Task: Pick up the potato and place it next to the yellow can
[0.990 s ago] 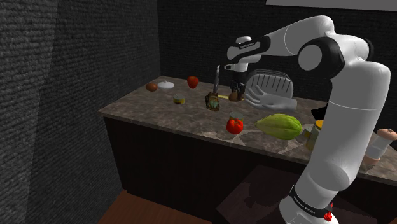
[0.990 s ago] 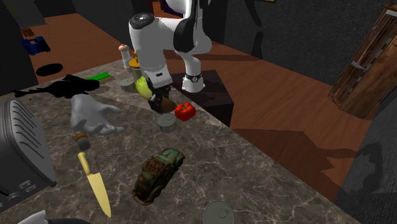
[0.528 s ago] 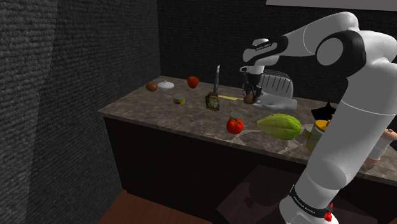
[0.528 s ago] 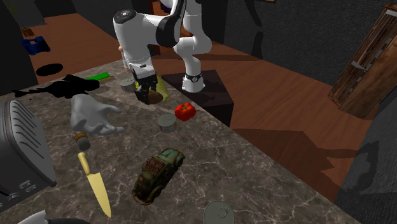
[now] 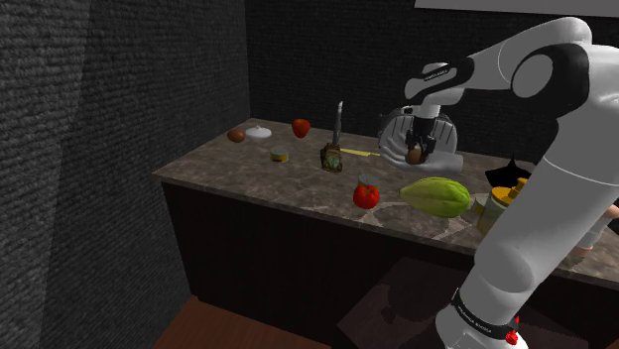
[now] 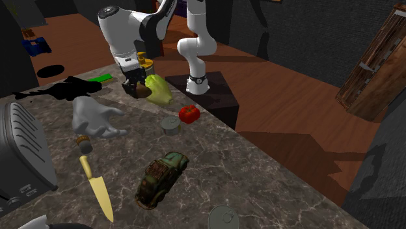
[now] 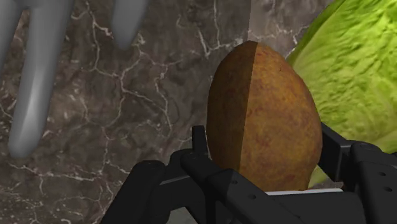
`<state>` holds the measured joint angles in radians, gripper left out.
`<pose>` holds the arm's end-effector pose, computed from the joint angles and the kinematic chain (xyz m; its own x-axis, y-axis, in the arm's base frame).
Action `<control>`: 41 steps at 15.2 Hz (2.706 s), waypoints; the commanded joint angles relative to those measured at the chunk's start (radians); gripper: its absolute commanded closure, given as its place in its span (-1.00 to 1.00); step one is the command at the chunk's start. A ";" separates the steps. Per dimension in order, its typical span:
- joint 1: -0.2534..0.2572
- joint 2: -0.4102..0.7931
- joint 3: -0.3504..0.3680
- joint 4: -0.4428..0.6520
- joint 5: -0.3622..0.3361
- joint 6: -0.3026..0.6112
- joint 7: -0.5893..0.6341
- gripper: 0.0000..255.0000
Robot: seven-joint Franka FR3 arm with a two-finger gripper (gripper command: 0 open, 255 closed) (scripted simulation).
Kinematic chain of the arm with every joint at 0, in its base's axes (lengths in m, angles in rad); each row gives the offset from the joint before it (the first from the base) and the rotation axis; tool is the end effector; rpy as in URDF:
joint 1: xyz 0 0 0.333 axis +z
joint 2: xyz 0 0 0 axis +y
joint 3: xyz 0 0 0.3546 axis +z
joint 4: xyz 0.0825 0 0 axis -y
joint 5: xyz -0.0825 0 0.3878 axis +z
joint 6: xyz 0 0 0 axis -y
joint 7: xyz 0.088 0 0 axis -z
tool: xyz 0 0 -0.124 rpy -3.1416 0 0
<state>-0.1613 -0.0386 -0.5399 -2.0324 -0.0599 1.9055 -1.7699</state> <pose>0.4028 -0.3504 0.4724 0.4597 0.8879 -0.0154 0.8830 -0.4589 -0.0988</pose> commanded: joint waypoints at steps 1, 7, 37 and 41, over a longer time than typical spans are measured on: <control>-0.027 -0.019 -0.028 -0.011 -0.017 -0.002 -0.049 1.00; -0.096 -0.033 -0.104 -0.022 -0.043 0.005 -0.182 1.00; -0.132 0.145 -0.136 -0.187 0.067 0.316 -0.297 1.00; -0.132 0.145 -0.136 -0.187 0.067 0.316 -0.297 -1.00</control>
<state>-0.2934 0.1059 -0.6760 -2.2194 0.0073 2.2215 -2.0672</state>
